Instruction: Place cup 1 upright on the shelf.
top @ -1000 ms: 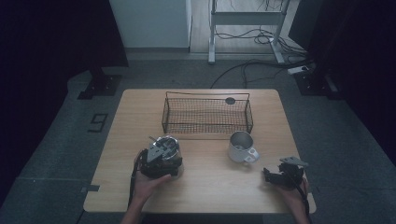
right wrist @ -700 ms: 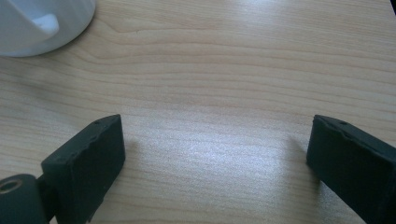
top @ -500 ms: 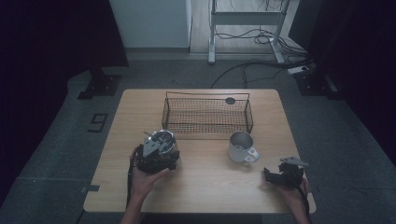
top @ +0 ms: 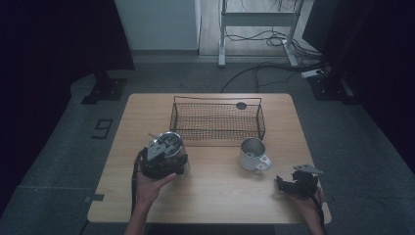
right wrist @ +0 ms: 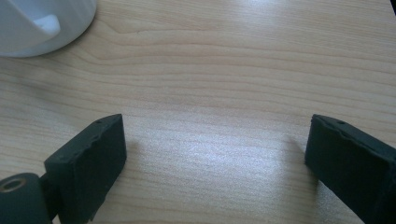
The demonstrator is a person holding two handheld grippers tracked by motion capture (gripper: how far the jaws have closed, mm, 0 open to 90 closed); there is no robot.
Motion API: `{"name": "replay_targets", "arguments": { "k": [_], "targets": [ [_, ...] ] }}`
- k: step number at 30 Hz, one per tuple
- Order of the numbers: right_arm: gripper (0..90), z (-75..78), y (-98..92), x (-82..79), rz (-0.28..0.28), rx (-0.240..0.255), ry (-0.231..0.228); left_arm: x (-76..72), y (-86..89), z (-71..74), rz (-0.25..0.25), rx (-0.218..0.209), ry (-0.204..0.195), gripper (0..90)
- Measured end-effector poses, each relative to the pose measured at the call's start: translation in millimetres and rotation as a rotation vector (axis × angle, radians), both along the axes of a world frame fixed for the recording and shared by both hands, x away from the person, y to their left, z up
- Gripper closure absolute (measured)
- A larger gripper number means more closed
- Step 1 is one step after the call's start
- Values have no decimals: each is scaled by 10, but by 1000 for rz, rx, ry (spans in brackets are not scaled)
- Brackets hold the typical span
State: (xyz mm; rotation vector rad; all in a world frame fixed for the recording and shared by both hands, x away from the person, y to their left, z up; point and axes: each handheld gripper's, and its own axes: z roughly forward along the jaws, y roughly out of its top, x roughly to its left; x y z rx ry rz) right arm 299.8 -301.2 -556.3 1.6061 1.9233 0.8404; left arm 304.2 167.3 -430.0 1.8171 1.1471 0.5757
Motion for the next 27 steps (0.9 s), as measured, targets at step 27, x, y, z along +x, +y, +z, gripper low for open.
{"name": "replay_targets", "arguments": {
  "k": [27],
  "targets": [
    [67, 1, -4, -20, -19, 1, -4, 156, -20, 215, -9, -2, -5, 38]
  ]
}}
